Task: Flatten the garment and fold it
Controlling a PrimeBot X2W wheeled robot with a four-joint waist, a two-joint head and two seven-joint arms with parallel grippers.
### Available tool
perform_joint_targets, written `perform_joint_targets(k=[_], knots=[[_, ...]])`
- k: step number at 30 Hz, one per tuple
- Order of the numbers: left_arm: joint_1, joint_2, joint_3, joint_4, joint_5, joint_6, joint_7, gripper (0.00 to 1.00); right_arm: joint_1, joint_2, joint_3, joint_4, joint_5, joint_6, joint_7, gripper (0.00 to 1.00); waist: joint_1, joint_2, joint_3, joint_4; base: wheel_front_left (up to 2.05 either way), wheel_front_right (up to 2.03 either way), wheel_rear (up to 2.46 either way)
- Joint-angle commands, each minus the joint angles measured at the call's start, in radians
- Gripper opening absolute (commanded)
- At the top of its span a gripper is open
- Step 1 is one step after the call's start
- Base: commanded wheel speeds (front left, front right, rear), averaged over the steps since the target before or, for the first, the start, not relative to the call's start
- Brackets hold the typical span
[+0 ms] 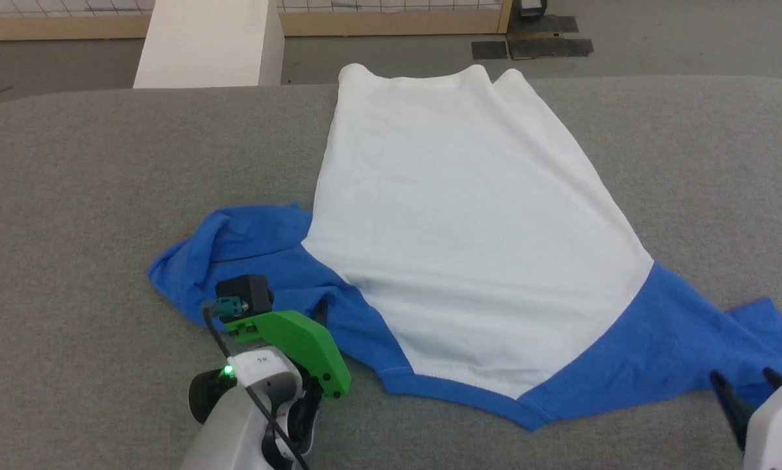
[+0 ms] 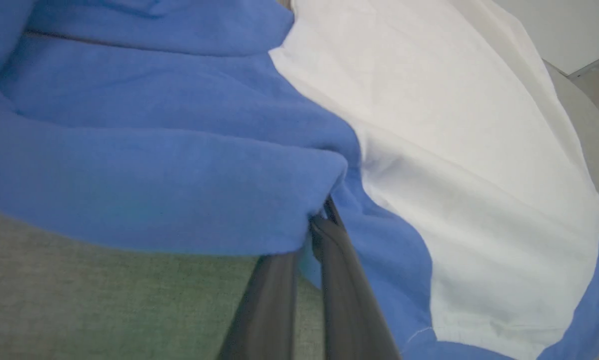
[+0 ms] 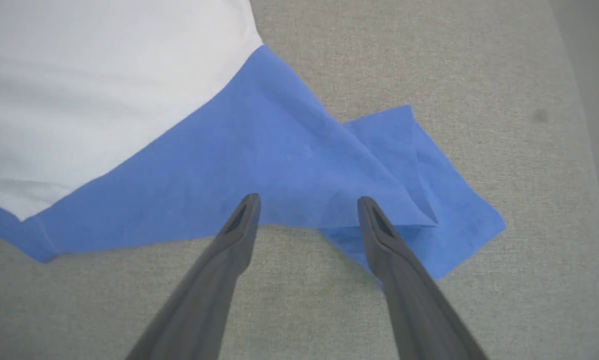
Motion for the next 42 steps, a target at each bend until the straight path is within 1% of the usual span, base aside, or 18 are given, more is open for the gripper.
perform_joint_targets(k=[1,4,7,10,18,22,25,26,27,28,31,35,39,42], knots=[[0.023,0.006,0.003,-0.016,-0.008,-0.005,-0.006,0.00,0.026,0.000,0.031,-0.012,0.001,-0.002,0.023,1.00,0.0000,0.0000,-0.003,0.002,0.00,0.00,0.00],[0.047,0.009,0.000,-0.046,-0.011,-0.003,-0.006,0.00,0.050,0.012,0.084,-0.021,-0.010,-0.002,0.065,1.00,0.0000,0.0000,0.004,0.003,0.00,0.00,0.00],[0.061,0.010,-0.001,-0.069,-0.015,0.002,-0.004,0.00,0.040,0.028,0.126,-0.004,-0.033,-0.002,0.079,1.00,0.0000,0.0000,0.018,-0.001,0.00,0.00,0.00],[0.063,0.012,-0.004,-0.080,-0.014,0.007,0.000,0.00,0.007,0.039,0.162,0.034,-0.047,-0.002,0.068,1.00,0.0000,0.0000,0.034,-0.005,0.00,0.00,0.00],[0.056,0.013,-0.012,-0.088,-0.012,0.013,-0.001,0.00,-0.104,0.049,0.227,0.175,-0.100,-0.002,-0.007,1.00,0.0000,0.0000,0.067,-0.007,0.00,0.00,0.00],[0.051,0.012,-0.016,-0.084,-0.015,0.014,-0.003,0.00,-0.133,0.044,0.268,0.232,-0.102,-0.002,-0.013,1.00,0.0000,0.0000,0.079,-0.005,0.00,0.00,0.00],[0.047,0.012,-0.019,-0.081,-0.016,0.014,-0.006,0.00,-0.146,0.031,0.299,0.266,-0.101,-0.002,0.002,1.00,0.0000,0.0000,0.086,-0.002,0.00,0.00,0.00],[0.047,0.011,-0.020,-0.080,-0.018,0.014,-0.007,0.00,-0.148,0.028,0.307,0.279,-0.096,-0.002,0.018,0.93,0.0000,0.0000,0.087,-0.001,0.00,0.00,0.00],[0.046,0.011,-0.020,-0.078,-0.019,0.014,-0.008,0.00,-0.151,0.024,0.316,0.285,-0.092,-0.002,0.030,0.31,0.0000,0.0000,0.088,-0.001,0.00,0.00,0.00],[0.046,0.011,-0.021,-0.076,-0.020,0.014,-0.009,0.00,-0.154,0.019,0.323,0.288,-0.086,-0.002,0.038,0.00,0.0000,0.0000,0.090,0.000,0.00,0.00,0.00],[0.044,0.011,-0.022,-0.073,-0.024,0.012,-0.012,0.00,-0.160,0.007,0.333,0.284,-0.065,-0.002,0.048,0.00,0.0000,0.0000,0.092,0.002,0.00,0.00,0.00],[0.042,0.010,-0.020,-0.073,-0.036,0.004,-0.025,0.00,-0.169,-0.003,0.319,0.252,-0.037,-0.002,0.019,0.00,0.0000,0.0000,0.088,0.003,0.00,0.00,0.00],[0.042,0.007,-0.011,-0.091,-0.062,-0.012,-0.050,0.00,-0.178,-0.009,0.292,0.209,-0.007,-0.002,-0.009,0.00,0.0000,0.0000,0.072,-0.001,0.00,0.00,0.00],[0.036,0.006,0.003,-0.130,-0.096,-0.033,-0.066,0.00,-0.200,-0.015,0.264,0.167,0.026,-0.002,-0.023,0.00,0.0000,0.0000,0.054,-0.008,0.00,0.00,0.00]])
